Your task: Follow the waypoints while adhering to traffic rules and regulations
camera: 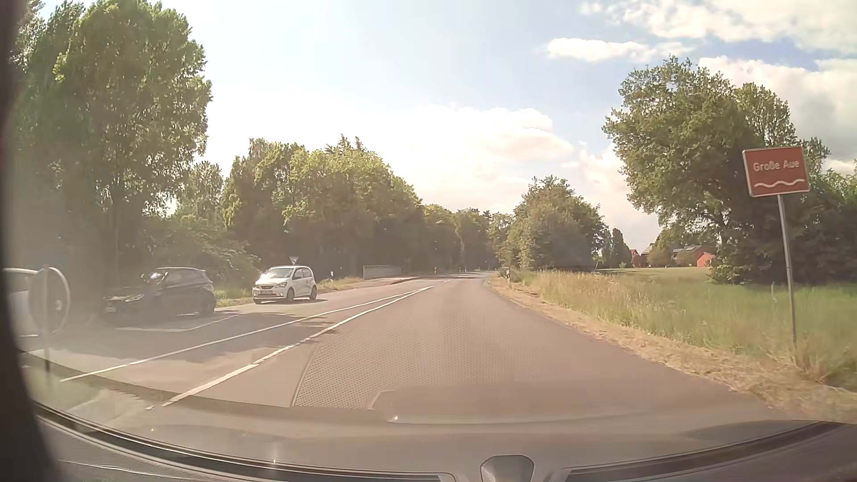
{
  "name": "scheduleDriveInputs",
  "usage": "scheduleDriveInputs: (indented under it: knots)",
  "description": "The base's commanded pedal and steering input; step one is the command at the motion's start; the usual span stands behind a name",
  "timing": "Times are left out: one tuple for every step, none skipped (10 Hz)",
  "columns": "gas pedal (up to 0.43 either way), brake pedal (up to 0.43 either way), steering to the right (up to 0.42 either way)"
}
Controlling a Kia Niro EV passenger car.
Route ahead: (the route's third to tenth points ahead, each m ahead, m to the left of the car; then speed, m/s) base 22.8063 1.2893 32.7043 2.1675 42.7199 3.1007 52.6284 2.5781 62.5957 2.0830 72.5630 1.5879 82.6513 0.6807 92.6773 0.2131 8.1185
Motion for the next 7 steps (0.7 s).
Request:
scheduleDriveInputs:
  knots:
    - [0.299,0.006,-0.015]
    - [0.299,0.006,-0.014]
    - [0.299,0.006,-0.014]
    - [0.299,0.006,-0.014]
    - [0.299,0.006,-0.012]
    - [0.299,0.006,-0.008]
    - [0.311,0.006,-0.005]
